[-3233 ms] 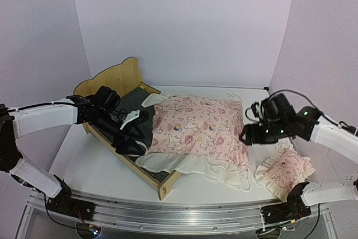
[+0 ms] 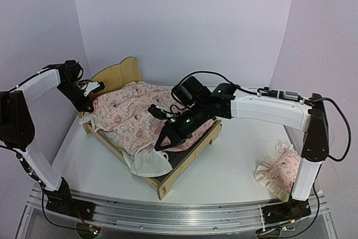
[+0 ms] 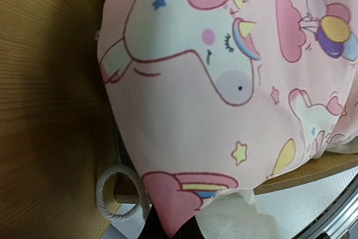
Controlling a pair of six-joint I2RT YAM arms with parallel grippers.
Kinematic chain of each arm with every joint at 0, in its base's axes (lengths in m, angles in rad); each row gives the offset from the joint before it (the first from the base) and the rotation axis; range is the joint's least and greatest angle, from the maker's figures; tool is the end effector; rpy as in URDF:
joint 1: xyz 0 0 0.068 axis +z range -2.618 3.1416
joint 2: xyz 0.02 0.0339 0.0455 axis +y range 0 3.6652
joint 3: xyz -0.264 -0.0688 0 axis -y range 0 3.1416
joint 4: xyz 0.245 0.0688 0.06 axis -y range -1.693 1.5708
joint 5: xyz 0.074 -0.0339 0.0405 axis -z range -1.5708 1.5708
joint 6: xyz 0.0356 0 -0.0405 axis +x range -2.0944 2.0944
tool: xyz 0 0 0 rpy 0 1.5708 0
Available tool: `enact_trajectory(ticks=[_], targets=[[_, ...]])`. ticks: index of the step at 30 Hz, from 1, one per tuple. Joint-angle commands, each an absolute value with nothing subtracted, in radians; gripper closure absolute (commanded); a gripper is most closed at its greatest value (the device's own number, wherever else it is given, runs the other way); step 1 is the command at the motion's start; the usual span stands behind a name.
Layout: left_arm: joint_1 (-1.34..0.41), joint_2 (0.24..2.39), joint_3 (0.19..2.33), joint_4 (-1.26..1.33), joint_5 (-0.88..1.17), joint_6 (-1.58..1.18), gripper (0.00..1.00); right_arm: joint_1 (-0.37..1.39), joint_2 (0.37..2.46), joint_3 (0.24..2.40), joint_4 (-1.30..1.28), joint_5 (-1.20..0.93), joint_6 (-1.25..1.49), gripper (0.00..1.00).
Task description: Set up the pet bed
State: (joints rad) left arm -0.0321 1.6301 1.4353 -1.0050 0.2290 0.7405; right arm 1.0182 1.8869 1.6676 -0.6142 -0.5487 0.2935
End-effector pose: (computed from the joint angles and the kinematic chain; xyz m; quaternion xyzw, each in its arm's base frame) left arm 0.3266 -0.0186 0.2872 0.3874 0.8965 -0.0418 0.2108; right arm 0.2070 0.3710 0.2924 -0.4096 0.8050 0.4118 0.1208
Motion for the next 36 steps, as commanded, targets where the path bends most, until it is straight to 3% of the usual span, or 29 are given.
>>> enact_trajectory(ticks=[1,18,32,36], targets=[[0.024,1.622,1.446,-0.94,0.121,0.757,1.0,1.027,1.871,1.674,-0.611,-0.579,0.289,1.0],[0.028,1.629,1.723,-1.128,0.185,0.775,1.0,1.015,1.638,1.628,-0.611,-0.58,0.282,1.0],[0.094,1.565,1.439,-1.004,0.049,0.863,0.98,1.056,1.812,1.613,-0.584,-0.689,0.377,0.99],[0.093,1.588,1.465,-0.981,0.052,0.857,0.69,1.057,1.807,1.61,-0.586,-0.647,0.385,0.67]])
